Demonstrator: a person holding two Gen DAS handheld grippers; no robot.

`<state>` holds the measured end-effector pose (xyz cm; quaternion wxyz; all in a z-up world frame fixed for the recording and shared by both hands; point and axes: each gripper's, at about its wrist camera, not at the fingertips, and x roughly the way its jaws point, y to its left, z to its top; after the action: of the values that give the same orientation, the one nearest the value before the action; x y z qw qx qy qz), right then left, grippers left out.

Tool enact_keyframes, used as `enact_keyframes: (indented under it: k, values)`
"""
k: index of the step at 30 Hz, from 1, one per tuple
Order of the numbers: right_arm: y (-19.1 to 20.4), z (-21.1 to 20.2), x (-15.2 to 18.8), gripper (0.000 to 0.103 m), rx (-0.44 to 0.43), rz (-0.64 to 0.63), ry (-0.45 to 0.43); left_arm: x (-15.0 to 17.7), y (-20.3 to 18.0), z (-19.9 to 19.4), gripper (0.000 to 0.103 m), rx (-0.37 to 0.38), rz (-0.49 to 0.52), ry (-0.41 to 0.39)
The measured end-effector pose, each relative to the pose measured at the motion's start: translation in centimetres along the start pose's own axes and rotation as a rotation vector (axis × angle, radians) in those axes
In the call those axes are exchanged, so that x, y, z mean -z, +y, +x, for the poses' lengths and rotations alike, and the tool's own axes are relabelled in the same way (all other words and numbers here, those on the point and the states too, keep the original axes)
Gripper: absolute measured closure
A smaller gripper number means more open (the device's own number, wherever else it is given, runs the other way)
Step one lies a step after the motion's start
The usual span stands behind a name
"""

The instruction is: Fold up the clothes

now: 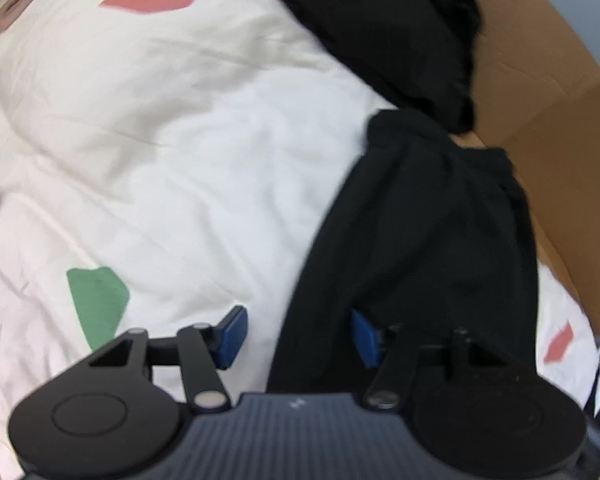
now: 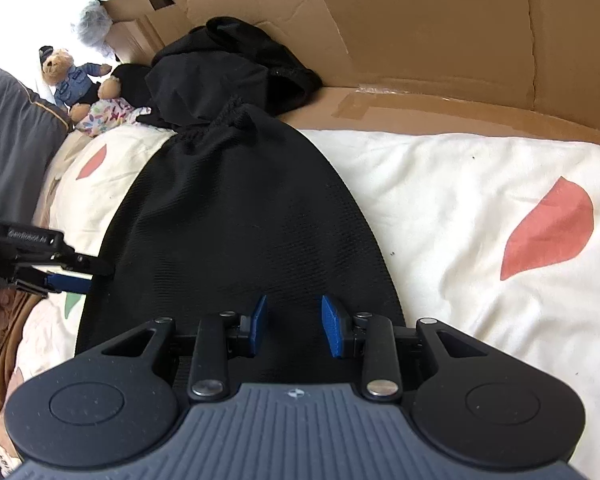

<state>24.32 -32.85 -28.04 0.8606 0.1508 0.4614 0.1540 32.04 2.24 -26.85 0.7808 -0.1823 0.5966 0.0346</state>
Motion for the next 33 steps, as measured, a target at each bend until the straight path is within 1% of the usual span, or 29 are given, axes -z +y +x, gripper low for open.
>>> enact_keyframes:
  k: [2,3,4,8,12,13,15,18,20,26,28,30,33]
  values:
    - [-0.3,0.0,0.0,0.069,0.005,0.007,0.004,-0.3,0.4,-0.4,0.051,-0.034,-0.024,-0.02]
    - [-0.5,0.0,0.0,0.07,0.003,0.022,0.005,-0.4,0.6,-0.6,0.054,-0.05,-0.034,-0.031]
    - [-0.8,0.0,-0.1,0.07,-0.001,0.04,0.006,-0.6,0.8,-0.9,0.054,-0.056,-0.04,-0.036]
    - [-1.4,-0.3,-0.3,0.07,-0.012,0.089,0.003,-1.0,0.8,-1.7,0.054,-0.034,-0.01,-0.026]
    - [-0.6,-1.0,-0.5,0.07,-0.01,0.046,-0.029,-0.8,-0.1,-1.9,0.055,-0.031,0.05,-0.033]
    - [-0.5,-1.1,-0.6,0.07,-0.016,0.035,-0.033,-0.6,-0.4,-1.7,0.056,-0.023,0.057,-0.027]
    - [0.0,-1.2,-0.5,0.07,-0.037,0.006,-0.03,-0.2,-0.9,-1.0,0.069,-0.016,0.071,-0.011]
    - [0.5,-0.8,-0.3,0.07,-0.051,-0.022,-0.007,0.4,-1.1,-0.3,0.078,-0.011,0.073,0.006]
    - [0.7,-0.5,-0.3,0.07,-0.051,-0.032,0.004,0.6,-1.2,0.3,0.079,-0.013,0.075,0.016]
    - [0.5,-0.1,-0.3,0.07,-0.058,-0.028,0.026,0.8,-1.3,1.7,0.079,-0.038,0.091,0.026]
    - [0.5,0.1,-0.2,0.07,-0.057,-0.032,0.033,0.8,-1.2,1.7,0.086,-0.044,0.097,0.02]
    - [0.5,0.2,-0.2,0.07,-0.056,-0.037,0.035,0.7,-1.1,1.6,0.098,-0.049,0.102,0.014]
    - [0.5,0.3,-0.1,0.07,-0.046,-0.042,0.039,0.4,-0.4,1.0,0.1,-0.065,0.081,0.001]
